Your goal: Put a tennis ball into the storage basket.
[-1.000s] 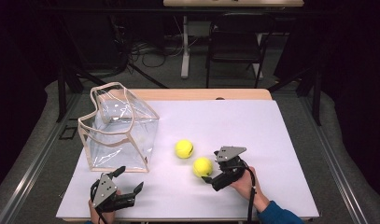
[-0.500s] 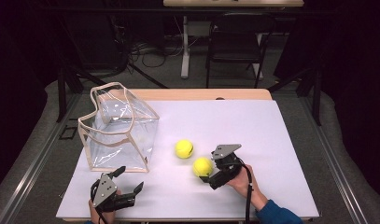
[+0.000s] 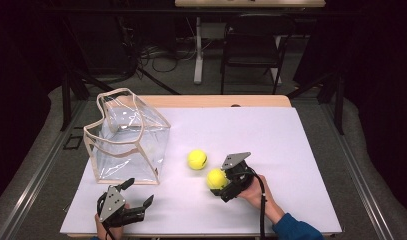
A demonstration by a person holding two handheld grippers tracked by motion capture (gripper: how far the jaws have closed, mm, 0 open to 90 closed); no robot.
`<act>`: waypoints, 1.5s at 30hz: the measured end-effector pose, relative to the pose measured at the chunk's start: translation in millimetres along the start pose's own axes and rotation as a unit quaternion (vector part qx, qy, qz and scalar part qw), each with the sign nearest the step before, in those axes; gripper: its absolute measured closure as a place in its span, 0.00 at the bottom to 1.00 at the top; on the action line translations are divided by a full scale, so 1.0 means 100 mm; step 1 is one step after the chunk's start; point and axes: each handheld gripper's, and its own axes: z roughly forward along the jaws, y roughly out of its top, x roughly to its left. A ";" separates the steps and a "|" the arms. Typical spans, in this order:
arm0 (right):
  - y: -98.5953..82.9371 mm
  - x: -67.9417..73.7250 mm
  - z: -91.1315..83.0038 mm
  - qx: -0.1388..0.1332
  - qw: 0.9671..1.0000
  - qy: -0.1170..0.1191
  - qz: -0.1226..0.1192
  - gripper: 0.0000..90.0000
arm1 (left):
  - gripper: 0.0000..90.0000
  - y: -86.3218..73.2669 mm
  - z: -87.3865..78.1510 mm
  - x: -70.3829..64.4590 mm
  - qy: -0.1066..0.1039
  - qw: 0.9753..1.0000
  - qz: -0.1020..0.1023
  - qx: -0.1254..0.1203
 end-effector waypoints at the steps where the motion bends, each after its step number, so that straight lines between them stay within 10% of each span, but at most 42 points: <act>1: 0.00 0.00 0.01 0.001 1.000 0.001 -0.001 0.00 | 0.18 0.00 0.00 0.00 0.000 1.000 0.000 0.000; 45: 0.04 -0.01 0.12 0.023 1.000 -0.005 0.000 0.28 | 0.18 0.00 0.00 0.00 0.000 1.000 -0.001 0.001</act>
